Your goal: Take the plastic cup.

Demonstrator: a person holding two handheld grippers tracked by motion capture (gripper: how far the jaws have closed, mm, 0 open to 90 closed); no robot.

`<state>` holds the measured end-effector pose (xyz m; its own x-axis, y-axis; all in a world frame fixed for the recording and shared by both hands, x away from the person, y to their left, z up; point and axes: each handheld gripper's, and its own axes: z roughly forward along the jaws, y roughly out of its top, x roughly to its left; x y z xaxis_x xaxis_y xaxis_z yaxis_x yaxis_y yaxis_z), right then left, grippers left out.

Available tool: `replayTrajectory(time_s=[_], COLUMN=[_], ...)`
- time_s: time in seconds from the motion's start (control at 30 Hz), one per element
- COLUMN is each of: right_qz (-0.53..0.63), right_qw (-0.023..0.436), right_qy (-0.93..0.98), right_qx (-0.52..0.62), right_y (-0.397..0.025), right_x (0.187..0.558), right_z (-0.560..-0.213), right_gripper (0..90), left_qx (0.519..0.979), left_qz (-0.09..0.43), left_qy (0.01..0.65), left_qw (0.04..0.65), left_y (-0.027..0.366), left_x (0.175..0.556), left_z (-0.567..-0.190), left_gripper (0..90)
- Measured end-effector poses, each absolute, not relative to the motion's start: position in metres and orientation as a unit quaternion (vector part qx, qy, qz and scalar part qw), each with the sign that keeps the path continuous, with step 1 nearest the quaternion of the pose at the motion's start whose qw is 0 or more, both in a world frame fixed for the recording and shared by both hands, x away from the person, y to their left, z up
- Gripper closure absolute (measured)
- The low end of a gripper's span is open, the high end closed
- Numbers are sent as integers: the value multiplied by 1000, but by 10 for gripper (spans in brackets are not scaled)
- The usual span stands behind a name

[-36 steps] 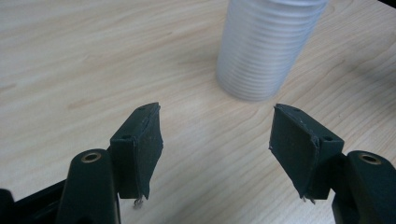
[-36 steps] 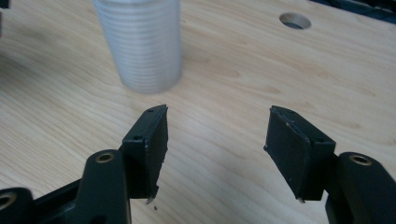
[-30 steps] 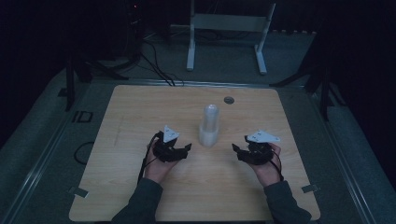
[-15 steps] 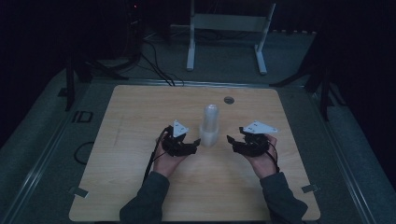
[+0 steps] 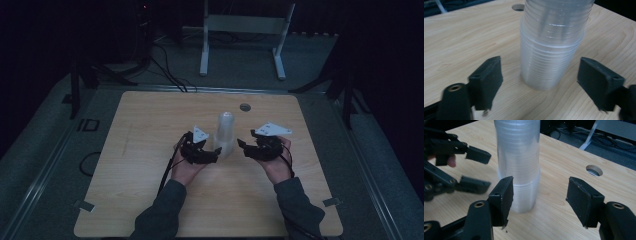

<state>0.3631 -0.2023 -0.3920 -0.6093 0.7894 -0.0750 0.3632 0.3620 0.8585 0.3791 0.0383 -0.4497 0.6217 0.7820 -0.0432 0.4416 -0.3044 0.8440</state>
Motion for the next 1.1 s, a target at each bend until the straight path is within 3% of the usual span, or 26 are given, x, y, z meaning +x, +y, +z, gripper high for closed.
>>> replayTrajectory(time_s=[0.2, 1.1], right_qz=[433, 442], right_qw=[244, 237], right_qy=[787, 790], right_qx=[365, 353], right_y=[-200, -185], right_x=[369, 384], right_z=[-390, -381], right_gripper=[374, 361], left_qx=[783, 770], left_qz=[199, 208], left_qy=[382, 376], left_qw=[449, 471], left_y=[31, 9], left_x=[384, 398], left_z=[-453, -459], left_gripper=[156, 164])
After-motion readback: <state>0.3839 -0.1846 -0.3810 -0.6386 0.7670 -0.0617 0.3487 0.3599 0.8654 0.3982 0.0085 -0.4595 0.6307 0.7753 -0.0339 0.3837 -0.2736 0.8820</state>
